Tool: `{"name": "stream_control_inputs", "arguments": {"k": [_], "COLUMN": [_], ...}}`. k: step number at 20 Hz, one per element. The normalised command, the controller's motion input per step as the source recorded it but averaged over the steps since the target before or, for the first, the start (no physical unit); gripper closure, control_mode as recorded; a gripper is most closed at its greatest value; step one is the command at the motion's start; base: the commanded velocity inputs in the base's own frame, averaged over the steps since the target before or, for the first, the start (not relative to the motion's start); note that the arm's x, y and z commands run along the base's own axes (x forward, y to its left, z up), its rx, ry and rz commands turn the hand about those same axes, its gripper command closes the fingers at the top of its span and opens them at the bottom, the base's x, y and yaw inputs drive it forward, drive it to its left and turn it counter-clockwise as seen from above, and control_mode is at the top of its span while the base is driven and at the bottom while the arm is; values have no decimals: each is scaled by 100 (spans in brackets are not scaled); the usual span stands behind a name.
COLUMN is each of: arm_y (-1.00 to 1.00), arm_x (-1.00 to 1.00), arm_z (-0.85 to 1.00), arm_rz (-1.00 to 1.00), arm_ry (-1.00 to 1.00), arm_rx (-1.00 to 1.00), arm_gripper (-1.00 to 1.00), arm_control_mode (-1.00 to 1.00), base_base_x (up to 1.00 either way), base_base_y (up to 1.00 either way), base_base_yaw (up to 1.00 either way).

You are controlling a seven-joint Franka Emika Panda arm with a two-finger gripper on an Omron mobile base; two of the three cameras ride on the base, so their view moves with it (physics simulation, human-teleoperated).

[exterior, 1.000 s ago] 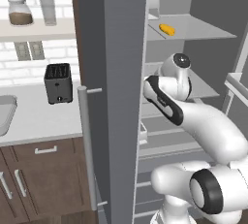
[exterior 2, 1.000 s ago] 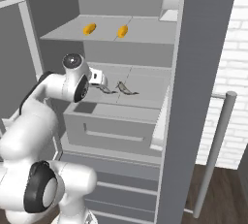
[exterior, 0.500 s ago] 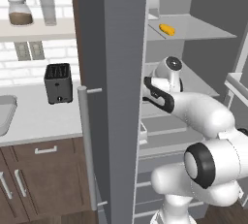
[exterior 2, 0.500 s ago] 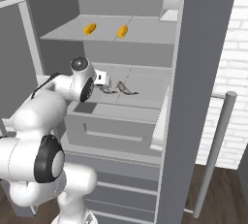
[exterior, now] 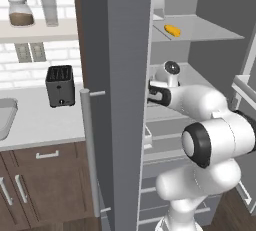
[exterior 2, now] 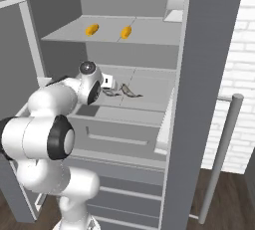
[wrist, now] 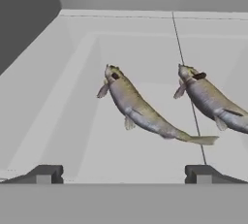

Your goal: Place one corn and one fish in each tupperware on the nearby counter, to pack two identical lunches.

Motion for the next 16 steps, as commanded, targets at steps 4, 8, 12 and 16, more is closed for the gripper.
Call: {"name": "stream_control_inputs", "arguments": {"k": [4,8,12,16], "arm_y": [0,0,0,0], "arm_x": [34,26,25,32], "arm_z": [-17,-13,-19,-17], "arm_rz": [0,0,1,1], "arm_ry": [3,3,0,0], "arm_rx": [-4,-8,-3,0], "arm_gripper": [-100,-100,-100,-100], "arm_control_mode": [-100,-100,-100,-100], "base_base_x": [0,0,0,0], "base_base_y": [0,0,0,0], "base_base_yaw": [0,0,0,0]}}
